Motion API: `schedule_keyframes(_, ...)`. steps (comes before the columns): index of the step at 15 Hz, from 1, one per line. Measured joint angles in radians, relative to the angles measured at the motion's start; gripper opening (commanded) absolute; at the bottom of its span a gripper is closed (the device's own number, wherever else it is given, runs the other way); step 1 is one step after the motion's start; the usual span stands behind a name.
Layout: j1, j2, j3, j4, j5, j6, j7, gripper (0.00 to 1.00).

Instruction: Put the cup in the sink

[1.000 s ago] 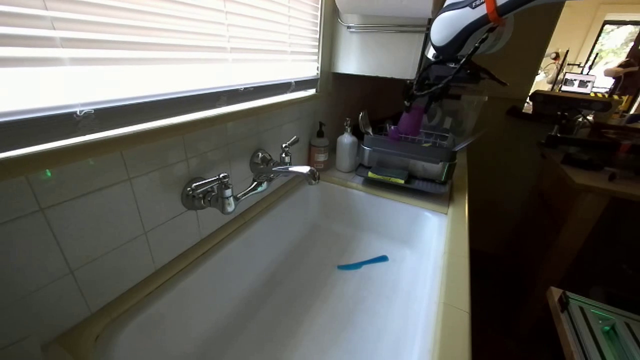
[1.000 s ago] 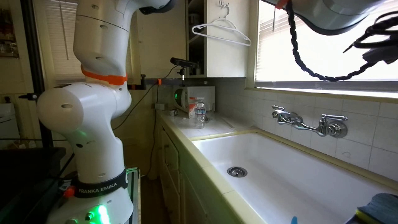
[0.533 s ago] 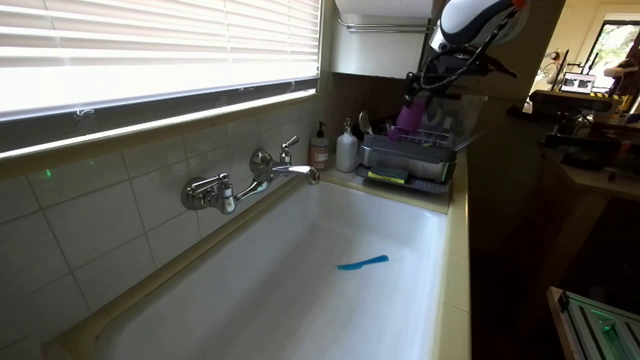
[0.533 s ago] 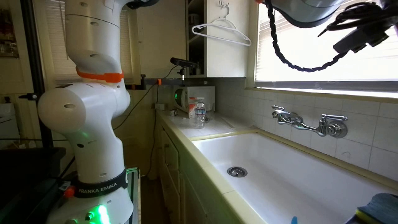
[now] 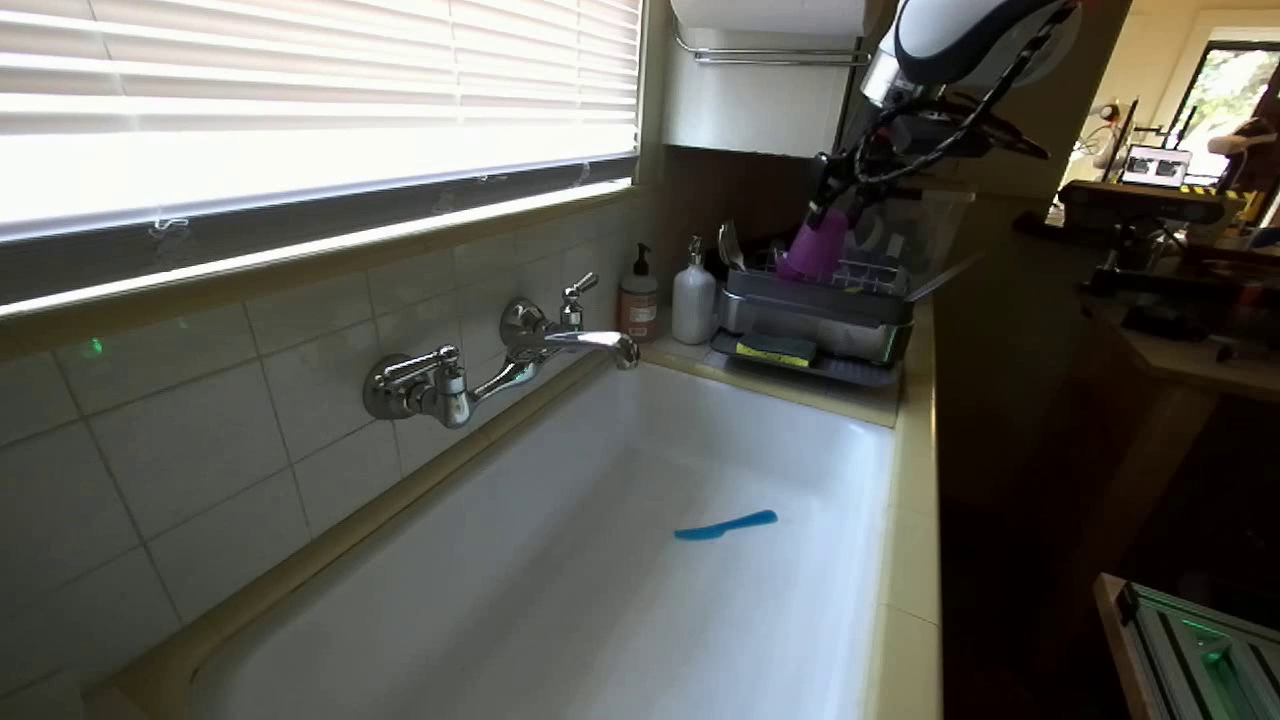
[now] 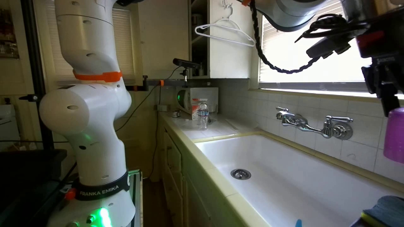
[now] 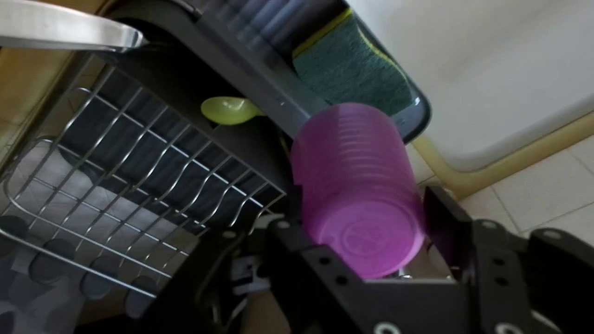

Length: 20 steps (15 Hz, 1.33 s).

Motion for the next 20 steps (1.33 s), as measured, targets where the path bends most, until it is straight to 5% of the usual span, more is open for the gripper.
schedule_keyframes(10,0.069,-0.024,0.069,-0.110,0.012,-0.017,-0.074,0.40)
schedule_keyframes(11,0.076,-0.022,0.076,-0.116,0.012,-0.017,-0.074,0.65)
schedule_keyframes(18,0.091,-0.015,0.088,-0.127,0.012,-0.017,-0.074,0.65)
schedule_keyframes(19,0.091,-0.015,0.088,-0.127,0.012,-0.017,-0.074,0.40)
schedule_keyframes(20,0.091,-0.015,0.088,-0.127,0.012,-0.017,-0.074,0.40)
